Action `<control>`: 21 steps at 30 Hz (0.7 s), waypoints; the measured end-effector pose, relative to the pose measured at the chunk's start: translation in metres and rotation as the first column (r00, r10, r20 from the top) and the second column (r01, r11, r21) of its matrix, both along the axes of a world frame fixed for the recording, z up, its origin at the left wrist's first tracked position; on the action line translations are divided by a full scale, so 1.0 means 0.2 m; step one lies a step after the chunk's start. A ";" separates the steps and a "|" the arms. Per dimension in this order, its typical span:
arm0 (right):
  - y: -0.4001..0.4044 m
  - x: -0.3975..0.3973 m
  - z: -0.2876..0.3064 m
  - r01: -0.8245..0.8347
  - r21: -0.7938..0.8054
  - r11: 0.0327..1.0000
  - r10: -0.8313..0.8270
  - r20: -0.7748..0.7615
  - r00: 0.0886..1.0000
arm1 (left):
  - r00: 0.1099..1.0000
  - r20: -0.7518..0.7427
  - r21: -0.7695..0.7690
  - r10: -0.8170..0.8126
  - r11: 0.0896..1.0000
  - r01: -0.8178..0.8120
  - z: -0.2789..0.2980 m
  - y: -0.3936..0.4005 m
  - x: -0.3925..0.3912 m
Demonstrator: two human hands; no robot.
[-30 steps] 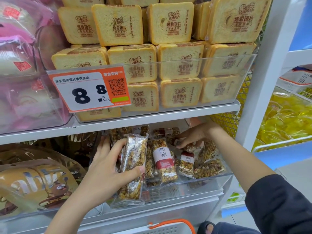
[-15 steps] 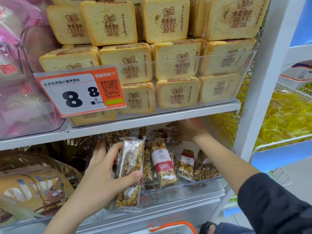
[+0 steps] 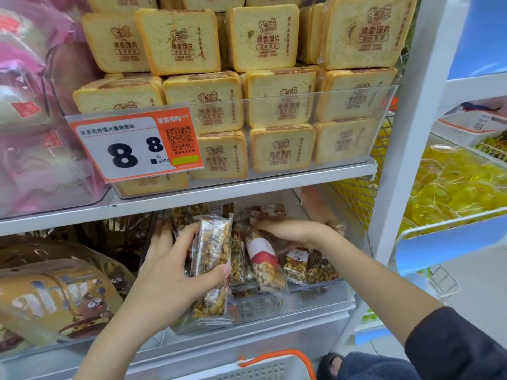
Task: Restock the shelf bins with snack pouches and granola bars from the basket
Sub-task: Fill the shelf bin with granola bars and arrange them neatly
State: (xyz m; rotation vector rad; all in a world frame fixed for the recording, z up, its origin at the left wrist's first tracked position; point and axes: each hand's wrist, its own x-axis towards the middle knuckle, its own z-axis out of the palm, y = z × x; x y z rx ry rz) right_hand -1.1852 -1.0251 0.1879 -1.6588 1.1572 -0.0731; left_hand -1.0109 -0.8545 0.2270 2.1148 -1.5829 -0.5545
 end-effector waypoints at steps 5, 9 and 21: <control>0.11 0.03 -0.01 -0.064 -0.247 0.967 0.024 -0.161 0.987 | 0.854 0.509 -0.179 0.106 0.984 -0.015 -0.08 -0.05 -0.07; 0.23 0.14 -0.09 0.063 -0.484 0.873 -0.118 -0.084 0.990 | 0.825 0.565 -0.288 -0.011 0.935 0.210 -0.10 -0.09 -0.12; 0.39 0.17 -0.10 0.645 -0.101 0.758 -0.511 0.524 0.682 | 0.830 0.548 -0.350 -0.104 0.873 0.340 -0.10 -0.10 -0.16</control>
